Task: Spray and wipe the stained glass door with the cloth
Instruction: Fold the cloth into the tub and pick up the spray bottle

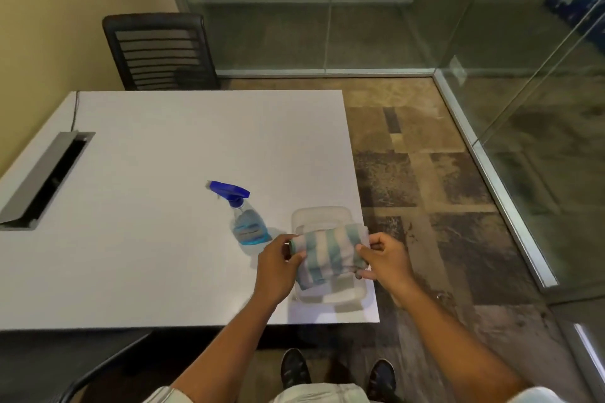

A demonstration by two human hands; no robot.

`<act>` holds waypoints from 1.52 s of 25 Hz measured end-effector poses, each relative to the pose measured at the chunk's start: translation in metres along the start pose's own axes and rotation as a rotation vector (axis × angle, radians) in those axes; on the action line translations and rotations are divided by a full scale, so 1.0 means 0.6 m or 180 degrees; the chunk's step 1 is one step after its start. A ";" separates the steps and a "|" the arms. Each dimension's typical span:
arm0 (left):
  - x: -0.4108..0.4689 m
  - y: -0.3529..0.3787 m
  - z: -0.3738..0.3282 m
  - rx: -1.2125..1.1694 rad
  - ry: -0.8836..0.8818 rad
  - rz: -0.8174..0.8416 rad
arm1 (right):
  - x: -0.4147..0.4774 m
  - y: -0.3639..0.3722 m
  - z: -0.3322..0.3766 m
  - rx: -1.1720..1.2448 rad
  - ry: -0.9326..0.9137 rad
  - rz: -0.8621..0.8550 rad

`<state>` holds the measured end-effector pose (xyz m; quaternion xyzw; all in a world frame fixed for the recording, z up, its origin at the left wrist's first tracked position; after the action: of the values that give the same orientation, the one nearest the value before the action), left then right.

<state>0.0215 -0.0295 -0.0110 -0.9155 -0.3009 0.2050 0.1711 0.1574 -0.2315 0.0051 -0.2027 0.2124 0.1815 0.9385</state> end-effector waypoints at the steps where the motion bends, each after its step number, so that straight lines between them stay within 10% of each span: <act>1: 0.000 0.004 0.015 0.0126 -0.0020 0.0004 | 0.000 0.004 -0.014 -0.0171 -0.0005 0.0025; 15: -0.023 0.049 0.050 0.2901 0.0703 0.0017 | 0.025 0.021 -0.045 -0.3369 -0.0607 0.0214; 21: -0.042 0.064 0.081 0.3458 0.1225 0.1025 | 0.030 0.057 -0.052 -0.4210 -0.2558 0.0521; 26: -0.057 0.074 0.106 0.4211 0.1352 0.1533 | 0.036 0.083 -0.083 -0.5387 -0.2563 0.1257; 38: -0.052 0.086 0.112 0.3943 0.1171 0.1516 | 0.029 0.062 -0.093 -0.5111 -0.2760 0.1433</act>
<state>-0.0087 -0.0752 -0.0827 -0.7100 0.1150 0.2125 0.6614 0.1377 -0.2209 -0.0608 -0.6583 -0.3102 0.5106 0.4579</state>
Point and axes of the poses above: each hand's wrist, its own x-axis towards the middle knuckle, its own y-axis out of the palm, z = x × y, the point moved 1 cm from there along x, towards the middle knuckle, and after that the axes turned 1 degree about y, right-handed, at the moved point
